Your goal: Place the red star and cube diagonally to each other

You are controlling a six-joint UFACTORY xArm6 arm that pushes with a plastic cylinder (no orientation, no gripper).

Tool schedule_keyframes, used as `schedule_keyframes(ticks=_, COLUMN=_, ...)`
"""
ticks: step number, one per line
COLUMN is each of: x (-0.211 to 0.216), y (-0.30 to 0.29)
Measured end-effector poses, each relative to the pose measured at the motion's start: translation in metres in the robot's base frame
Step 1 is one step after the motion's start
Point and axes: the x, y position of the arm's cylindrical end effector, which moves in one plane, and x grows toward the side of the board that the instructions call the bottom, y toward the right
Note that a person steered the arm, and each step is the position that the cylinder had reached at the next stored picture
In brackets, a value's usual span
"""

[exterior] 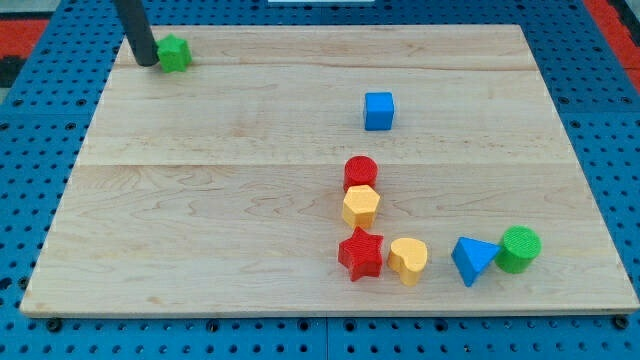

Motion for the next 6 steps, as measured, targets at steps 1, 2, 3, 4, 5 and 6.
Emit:
schedule_keyframes(ticks=1, x=0.018, y=0.019)
schedule_keyframes(ticks=2, x=0.075, y=0.097)
schedule_keyframes(ticks=3, x=0.144, y=0.184)
schedule_keyframes(ticks=4, x=0.145, y=0.250)
schedule_keyframes(ticks=5, x=0.118, y=0.342)
schedule_keyframes(ticks=6, x=0.184, y=0.373)
